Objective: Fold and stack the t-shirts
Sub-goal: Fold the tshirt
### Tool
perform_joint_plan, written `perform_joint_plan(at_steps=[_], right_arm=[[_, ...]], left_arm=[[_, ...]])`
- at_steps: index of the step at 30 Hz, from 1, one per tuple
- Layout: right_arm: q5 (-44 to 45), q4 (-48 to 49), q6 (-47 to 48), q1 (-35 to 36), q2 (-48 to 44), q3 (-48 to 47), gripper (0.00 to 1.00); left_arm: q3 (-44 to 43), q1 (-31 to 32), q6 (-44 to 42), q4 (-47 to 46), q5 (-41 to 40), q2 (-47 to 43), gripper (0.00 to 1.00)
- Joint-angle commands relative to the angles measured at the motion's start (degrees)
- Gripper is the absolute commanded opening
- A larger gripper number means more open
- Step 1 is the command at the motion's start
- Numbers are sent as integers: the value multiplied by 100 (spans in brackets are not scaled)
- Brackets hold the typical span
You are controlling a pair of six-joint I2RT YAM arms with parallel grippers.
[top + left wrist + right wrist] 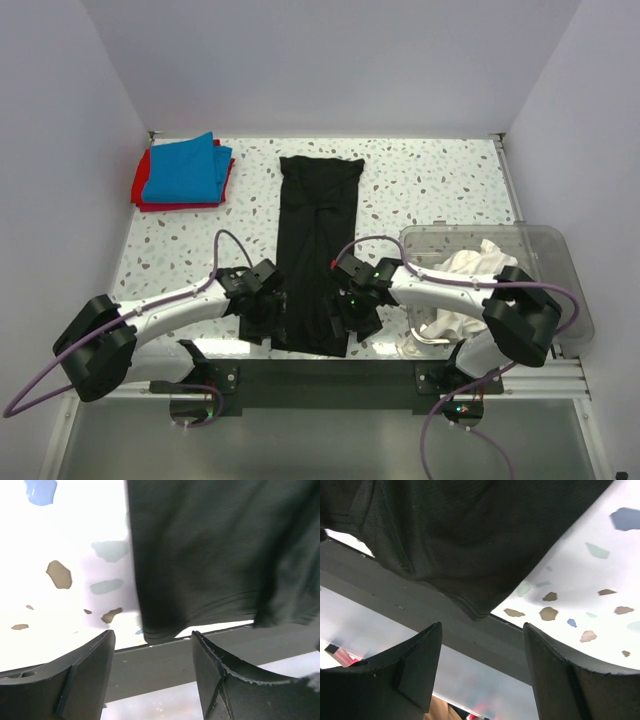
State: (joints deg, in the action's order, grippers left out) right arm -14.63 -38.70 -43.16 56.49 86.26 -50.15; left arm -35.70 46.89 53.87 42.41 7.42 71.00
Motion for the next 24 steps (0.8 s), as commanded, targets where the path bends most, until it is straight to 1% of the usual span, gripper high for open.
perform_joint_plan(at_steps=[1, 6, 18, 20, 21, 22, 24], right_arm=[[-154, 204, -289, 160, -4, 66, 69], [-75, 354, -474, 327, 110, 172, 67], [259, 354, -510, 345, 558, 58, 54], [277, 345, -509, 345, 585, 76, 53], [294, 345, -518, 345, 602, 76, 52], [303, 345, -518, 345, 603, 76, 51], [312, 345, -527, 345, 629, 84, 47]], left_arm=[[204, -31, -140, -233, 146, -60, 66], [415, -31, -131, -479, 216, -51, 64], [468, -57, -236, -857, 356, 124, 59], [503, -49, -254, -919, 409, 168, 56], [520, -49, -254, -954, 435, 177, 52], [538, -49, -263, -972, 453, 177, 50], [582, -49, -263, -1033, 488, 203, 44]])
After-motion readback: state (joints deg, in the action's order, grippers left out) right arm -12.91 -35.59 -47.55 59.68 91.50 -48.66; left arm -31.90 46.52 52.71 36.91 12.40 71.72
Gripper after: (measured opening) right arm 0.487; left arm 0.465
